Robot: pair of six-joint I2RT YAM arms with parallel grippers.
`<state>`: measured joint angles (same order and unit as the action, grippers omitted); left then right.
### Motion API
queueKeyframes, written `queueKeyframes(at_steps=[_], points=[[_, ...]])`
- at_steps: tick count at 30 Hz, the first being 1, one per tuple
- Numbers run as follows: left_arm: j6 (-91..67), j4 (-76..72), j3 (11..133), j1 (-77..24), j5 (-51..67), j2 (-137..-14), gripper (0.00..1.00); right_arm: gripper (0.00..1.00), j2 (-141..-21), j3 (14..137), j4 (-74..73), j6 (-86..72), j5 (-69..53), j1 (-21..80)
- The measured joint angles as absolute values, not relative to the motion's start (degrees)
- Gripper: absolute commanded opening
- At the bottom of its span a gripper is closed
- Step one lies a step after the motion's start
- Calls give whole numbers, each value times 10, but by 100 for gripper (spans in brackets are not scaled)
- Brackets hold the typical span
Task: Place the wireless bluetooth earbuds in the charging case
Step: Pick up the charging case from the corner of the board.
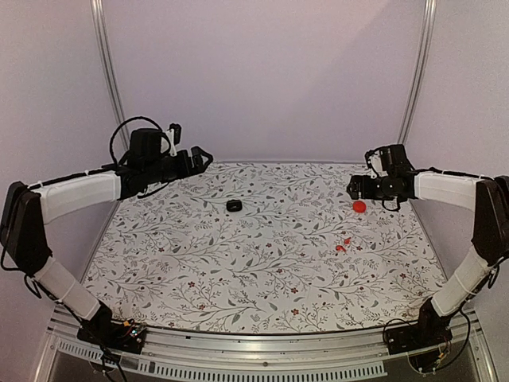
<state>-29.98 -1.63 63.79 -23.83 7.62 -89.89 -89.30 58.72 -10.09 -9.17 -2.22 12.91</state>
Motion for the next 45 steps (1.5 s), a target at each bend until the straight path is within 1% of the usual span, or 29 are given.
queueKeyframes(at_steps=[4,11,14,16,19,25,33,42,45], points=[[-300,-42,590,-238,77,-845,100,99,-961,622,-121,-73,-8,114],[-284,-39,549,-246,75,-825,100,93,-1039,658,-143,-34,-58,52],[-276,-40,545,-248,79,-820,100,86,-1075,688,-156,-15,-66,43],[-274,-40,543,-249,85,-820,100,84,-1097,706,-161,-1,-70,44],[-271,-45,530,-251,91,-820,100,76,-1123,723,-168,17,-77,46],[-265,-48,504,-256,99,-813,100,73,-1153,740,-187,49,-79,46],[-261,-61,504,-258,111,-811,100,59,-1161,746,-196,73,-77,46],[-259,-68,504,-258,118,-811,100,58,-1182,771,-203,91,-76,51],[-257,-69,502,-258,120,-811,100,55,-1186,776,-203,98,-76,53]])
